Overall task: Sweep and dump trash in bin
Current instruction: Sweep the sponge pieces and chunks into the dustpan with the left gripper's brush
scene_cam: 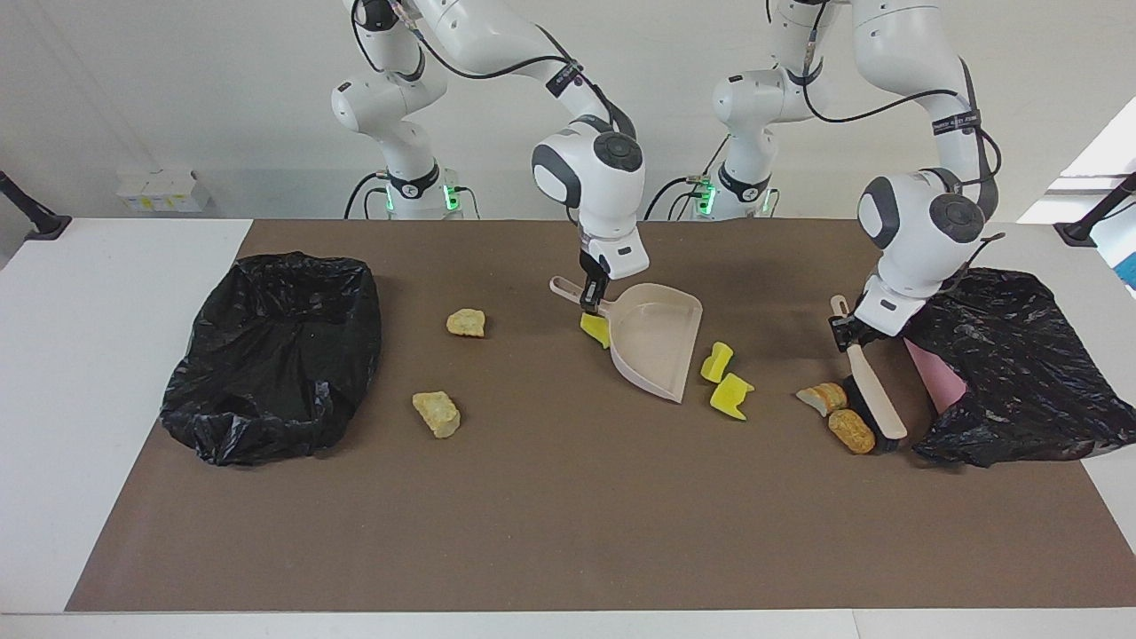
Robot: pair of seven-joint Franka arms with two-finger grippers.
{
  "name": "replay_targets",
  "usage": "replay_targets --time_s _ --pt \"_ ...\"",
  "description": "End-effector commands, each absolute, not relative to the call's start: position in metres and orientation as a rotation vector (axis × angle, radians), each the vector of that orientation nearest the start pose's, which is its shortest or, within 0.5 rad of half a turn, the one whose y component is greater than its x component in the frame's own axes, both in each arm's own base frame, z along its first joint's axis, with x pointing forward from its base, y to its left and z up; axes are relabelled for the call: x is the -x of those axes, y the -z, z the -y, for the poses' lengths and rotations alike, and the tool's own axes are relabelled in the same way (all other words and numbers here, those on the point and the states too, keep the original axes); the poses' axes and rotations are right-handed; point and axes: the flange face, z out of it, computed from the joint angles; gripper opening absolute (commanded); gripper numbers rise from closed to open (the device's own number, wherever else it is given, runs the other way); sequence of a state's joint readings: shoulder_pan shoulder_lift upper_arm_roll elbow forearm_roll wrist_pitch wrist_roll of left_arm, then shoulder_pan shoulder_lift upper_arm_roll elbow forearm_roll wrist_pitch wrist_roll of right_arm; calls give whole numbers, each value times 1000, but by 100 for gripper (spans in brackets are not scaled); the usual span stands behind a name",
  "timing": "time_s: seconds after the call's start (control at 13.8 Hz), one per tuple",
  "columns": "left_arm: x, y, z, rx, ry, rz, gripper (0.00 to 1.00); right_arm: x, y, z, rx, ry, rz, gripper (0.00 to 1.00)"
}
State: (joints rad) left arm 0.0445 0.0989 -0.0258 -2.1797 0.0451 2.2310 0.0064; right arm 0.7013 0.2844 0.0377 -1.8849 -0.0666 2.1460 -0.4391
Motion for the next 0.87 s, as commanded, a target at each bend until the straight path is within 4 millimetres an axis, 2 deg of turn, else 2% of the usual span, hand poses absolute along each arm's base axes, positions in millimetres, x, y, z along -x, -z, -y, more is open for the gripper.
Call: replay_targets --time_s 0.0,0.07,0.22,0.44,0.51,0.8 --pt "-535 -343 24 3164 -109 -74 0 -455 -361 -396 2597 -27 1829 0" --pt "-532 -343 50 3173 -124 -133 0 -458 -361 -391 2621 -39 1795 0" --pt "-521 -344 86 3190 -191 -209 0 -453 -358 -387 2693 -111 1701 0" --pt "-492 -342 141 3234 -246 -307 0 -454 -357 -382 2731 -135 1646 0" --pt "-479 -339 156 3241 -282 -340 0 -455 -357 -381 2736 -132 1637 0" --pt "-447 -346 217 3318 -430 -432 0 -455 -357 -381 2736 -135 1637 0"
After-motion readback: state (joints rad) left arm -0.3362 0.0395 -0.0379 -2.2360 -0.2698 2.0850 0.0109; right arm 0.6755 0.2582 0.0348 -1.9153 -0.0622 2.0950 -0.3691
